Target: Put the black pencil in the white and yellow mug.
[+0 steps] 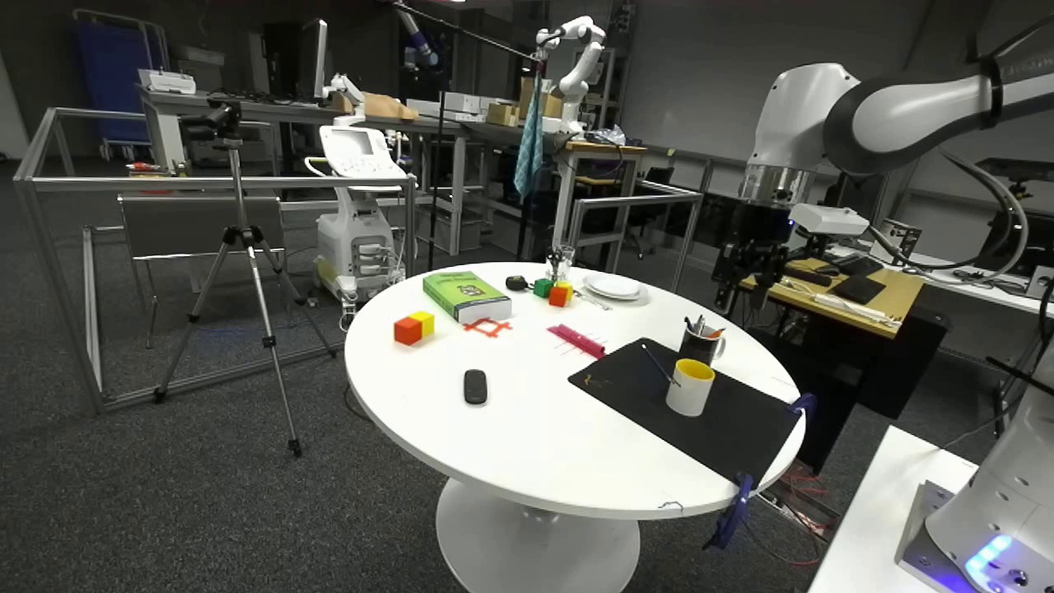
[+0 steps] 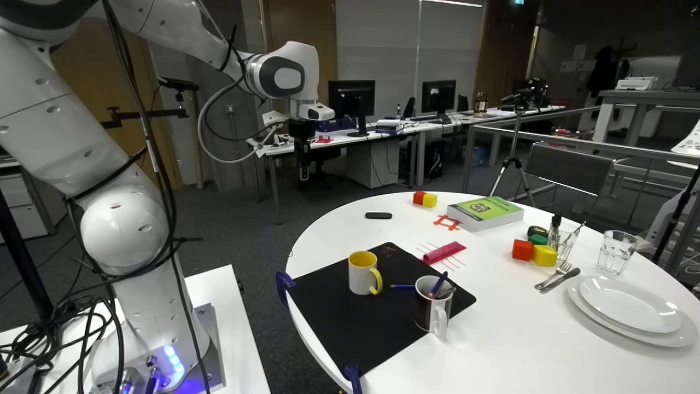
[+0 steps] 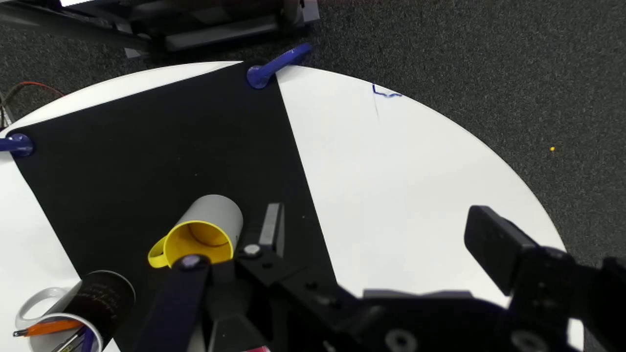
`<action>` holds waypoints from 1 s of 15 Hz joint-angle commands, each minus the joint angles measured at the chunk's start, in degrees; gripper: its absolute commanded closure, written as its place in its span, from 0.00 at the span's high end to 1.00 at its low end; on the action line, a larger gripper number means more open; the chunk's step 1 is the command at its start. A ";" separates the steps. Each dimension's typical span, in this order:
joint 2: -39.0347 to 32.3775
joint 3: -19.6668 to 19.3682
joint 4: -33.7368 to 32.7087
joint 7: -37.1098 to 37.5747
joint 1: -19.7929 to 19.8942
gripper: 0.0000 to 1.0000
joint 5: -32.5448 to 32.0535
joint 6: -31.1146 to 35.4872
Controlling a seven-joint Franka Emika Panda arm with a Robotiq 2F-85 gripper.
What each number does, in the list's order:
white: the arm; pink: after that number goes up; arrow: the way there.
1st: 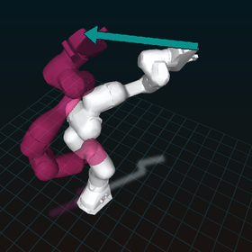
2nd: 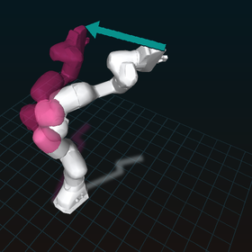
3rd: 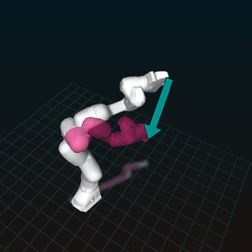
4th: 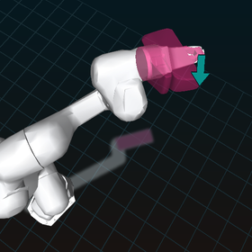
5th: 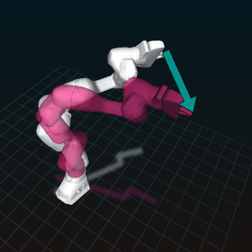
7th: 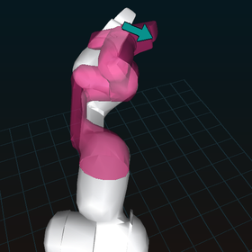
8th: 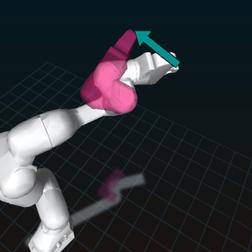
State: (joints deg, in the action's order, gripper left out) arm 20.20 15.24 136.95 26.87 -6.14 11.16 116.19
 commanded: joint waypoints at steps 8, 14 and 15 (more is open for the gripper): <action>-0.31 -0.20 -0.10 1.89 -0.13 1.00 -1.05 0.24; -1.17 -0.97 -0.76 8.53 1.71 1.00 -1.47 2.12; -1.11 -1.15 -0.73 9.58 2.14 1.00 -1.71 2.73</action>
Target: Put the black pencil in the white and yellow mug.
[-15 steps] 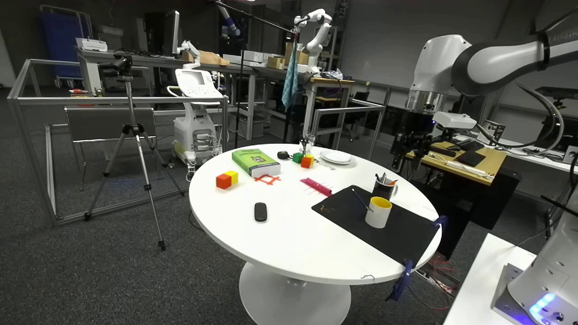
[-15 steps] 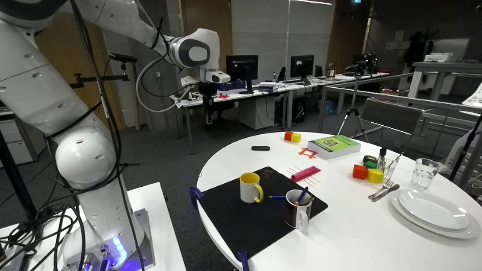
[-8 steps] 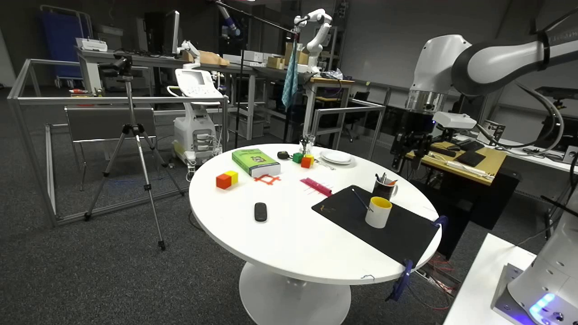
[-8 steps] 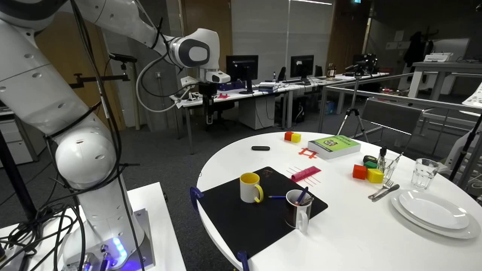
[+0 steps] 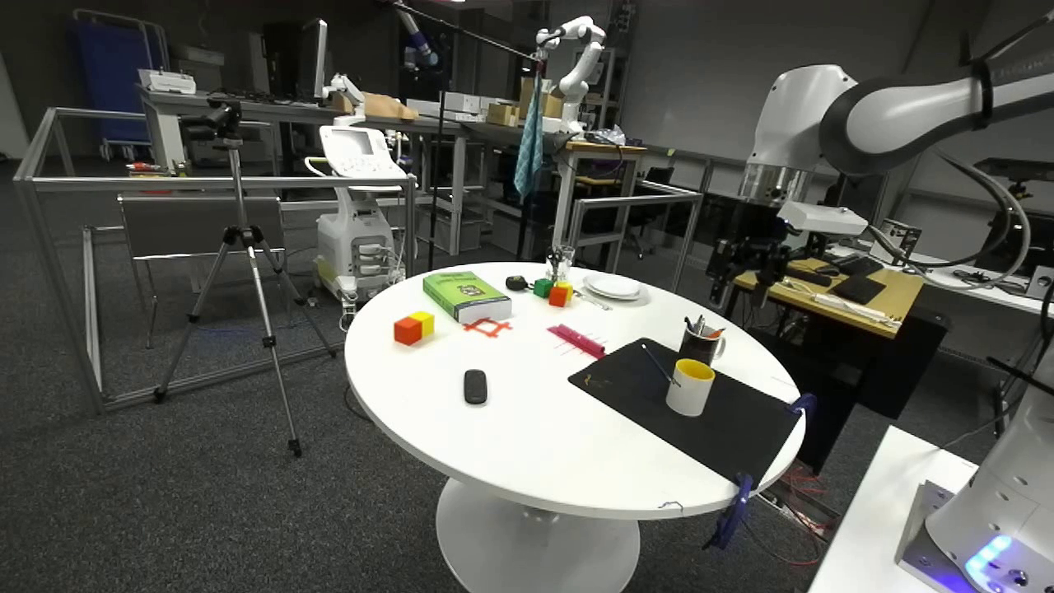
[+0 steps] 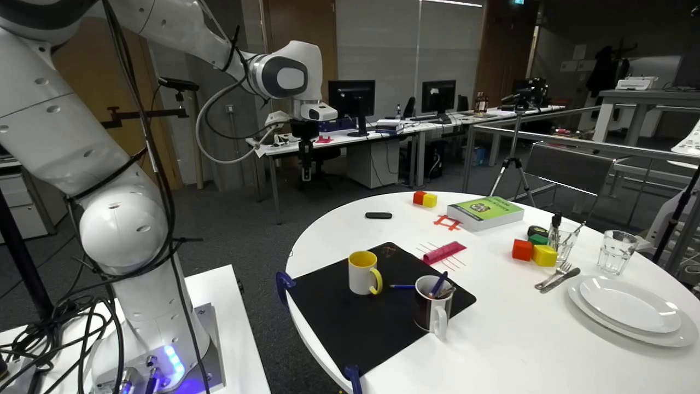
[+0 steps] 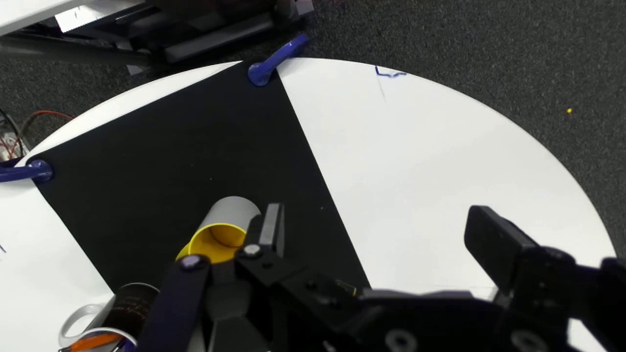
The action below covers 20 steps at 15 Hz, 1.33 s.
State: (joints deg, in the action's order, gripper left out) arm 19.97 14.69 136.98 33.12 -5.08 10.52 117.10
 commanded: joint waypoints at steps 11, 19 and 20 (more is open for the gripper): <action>-5.75 -2.40 -3.58 14.47 5.91 1.00 -12.02 10.52; -13.02 -6.26 -9.09 15.17 6.51 1.00 -19.70 11.17; -13.76 -6.97 -9.62 15.38 6.57 1.00 -19.85 10.98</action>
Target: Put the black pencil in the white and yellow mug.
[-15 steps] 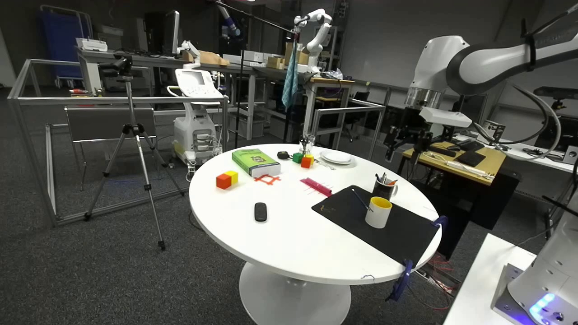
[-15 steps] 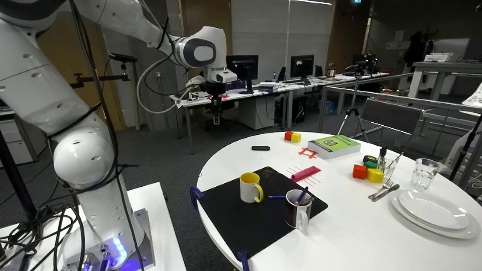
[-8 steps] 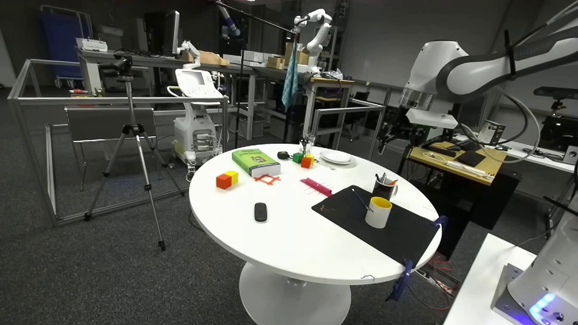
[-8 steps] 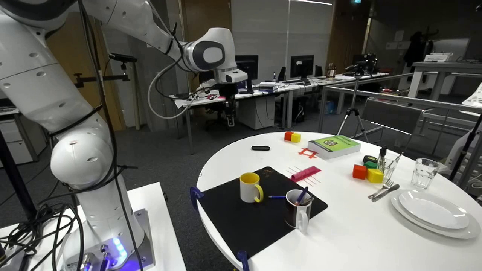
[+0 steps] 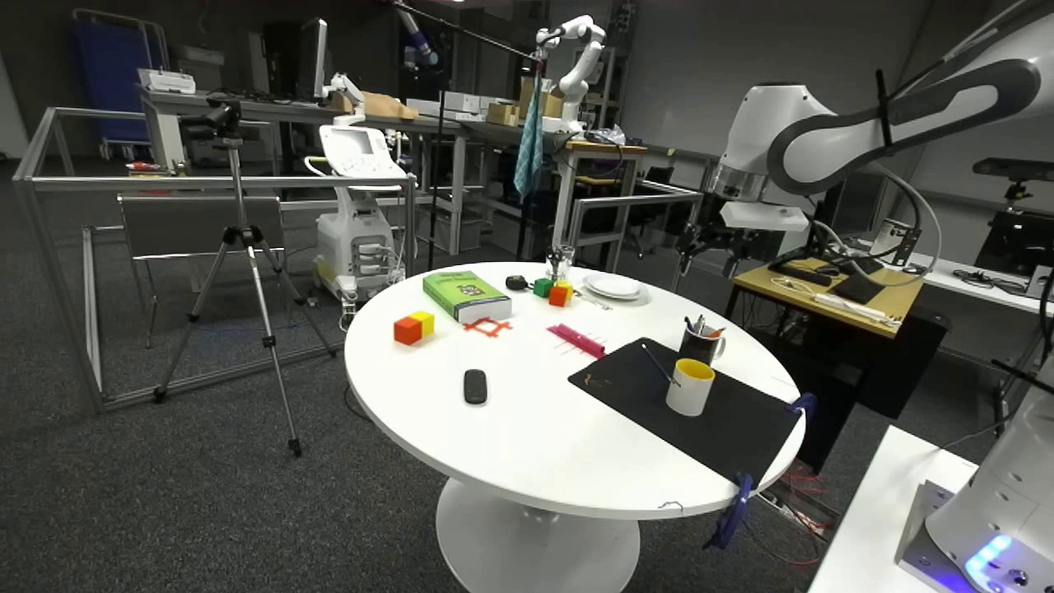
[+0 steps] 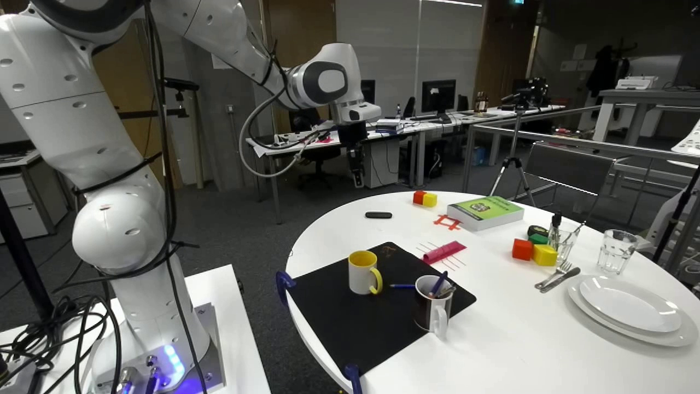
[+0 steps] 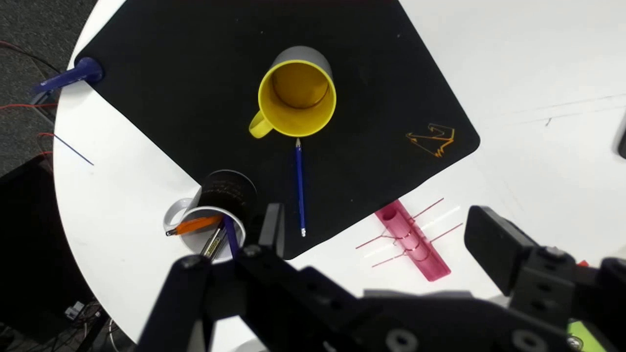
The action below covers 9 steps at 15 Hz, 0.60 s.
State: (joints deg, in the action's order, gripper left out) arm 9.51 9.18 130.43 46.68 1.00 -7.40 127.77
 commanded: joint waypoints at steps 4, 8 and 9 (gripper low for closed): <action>-3.42 -3.65 -2.21 0.06 -0.52 1.00 -0.17 -0.10; -4.40 -4.45 -3.17 0.05 -0.35 1.00 -0.13 -0.10; -4.29 -4.00 -2.77 -0.77 -0.89 1.00 -0.04 -0.59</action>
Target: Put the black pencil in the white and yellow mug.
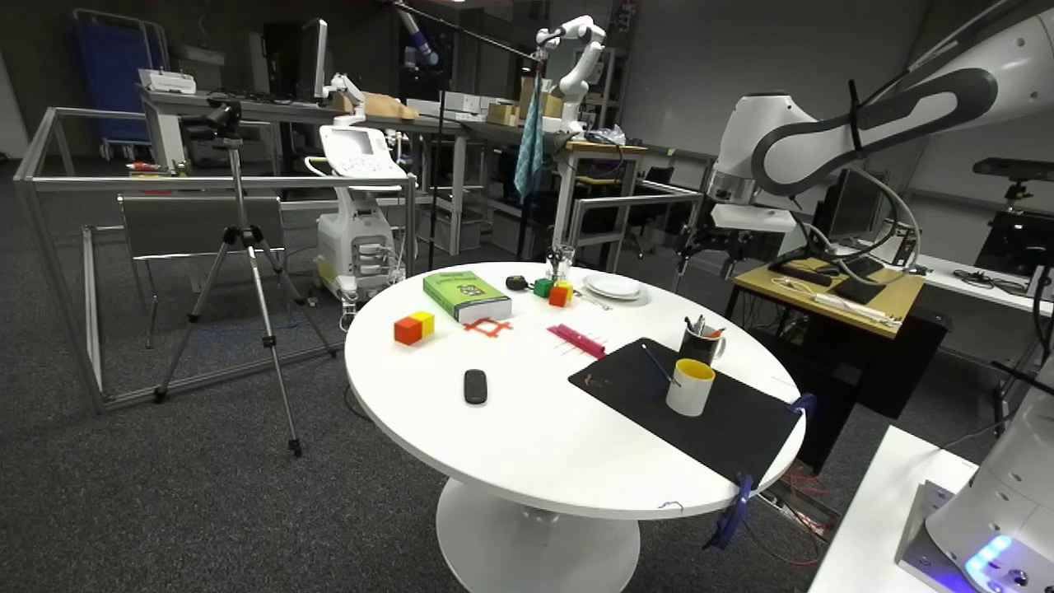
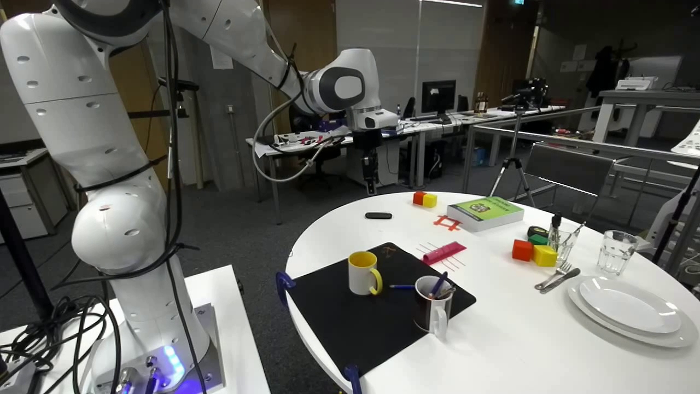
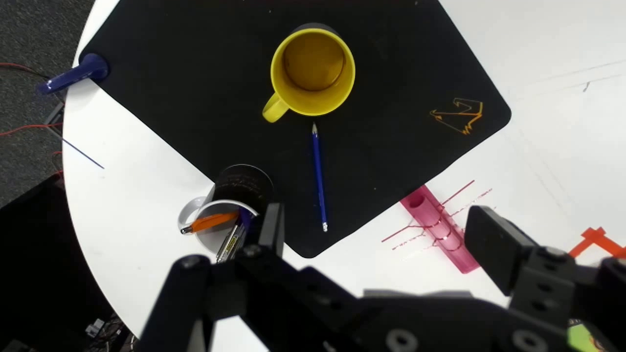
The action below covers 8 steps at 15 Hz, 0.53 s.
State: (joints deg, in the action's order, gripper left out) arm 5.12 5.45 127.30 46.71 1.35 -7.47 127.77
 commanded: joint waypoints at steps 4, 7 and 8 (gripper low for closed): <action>-1.84 0.04 0.70 0.26 -2.30 1.00 -0.17 1.49; -3.19 -0.36 0.70 -0.33 -2.91 1.00 0.25 4.01; -3.68 -0.53 0.74 -0.50 -2.89 1.00 0.07 5.14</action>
State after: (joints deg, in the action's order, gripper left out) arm 2.54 5.64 127.98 46.60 -1.10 -7.51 129.57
